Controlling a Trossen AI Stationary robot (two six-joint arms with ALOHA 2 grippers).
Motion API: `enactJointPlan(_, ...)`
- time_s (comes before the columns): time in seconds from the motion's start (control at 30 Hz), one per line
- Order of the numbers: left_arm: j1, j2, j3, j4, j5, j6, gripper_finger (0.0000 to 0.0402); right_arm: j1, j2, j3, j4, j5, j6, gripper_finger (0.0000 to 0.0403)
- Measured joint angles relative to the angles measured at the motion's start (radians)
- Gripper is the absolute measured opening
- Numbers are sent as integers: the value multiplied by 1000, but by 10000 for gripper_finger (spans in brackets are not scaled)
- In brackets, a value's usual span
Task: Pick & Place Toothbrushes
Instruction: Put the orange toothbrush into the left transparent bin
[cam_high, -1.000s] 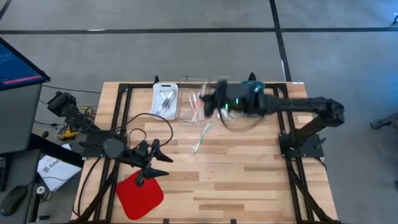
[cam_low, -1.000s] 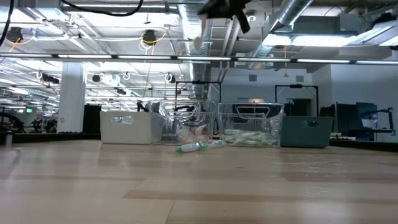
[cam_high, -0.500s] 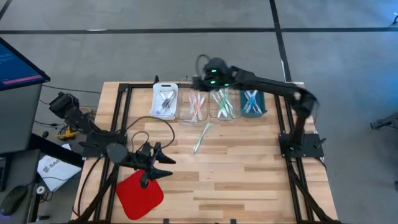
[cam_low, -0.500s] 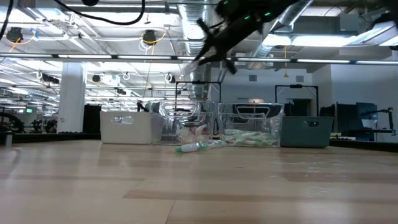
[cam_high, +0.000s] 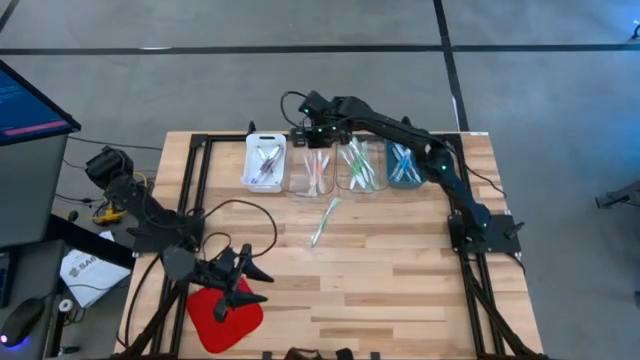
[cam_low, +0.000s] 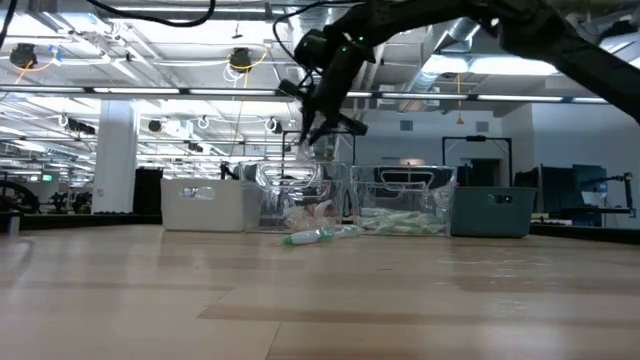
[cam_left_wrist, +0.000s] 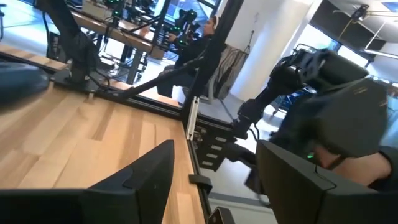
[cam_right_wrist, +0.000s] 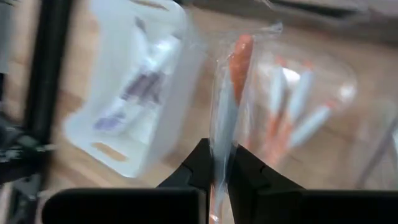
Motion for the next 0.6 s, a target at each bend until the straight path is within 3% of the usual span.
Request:
enactJointPlan(0.27, -81, 0, 0, 3, -99, 1, 214, -28, 12, -23, -37, -9, 98, 20)
enactJointPlan(0.6, -80, 0, 0, 9, -116, 21, 215, -36, 14, -24, -98, 39, 142, 20)
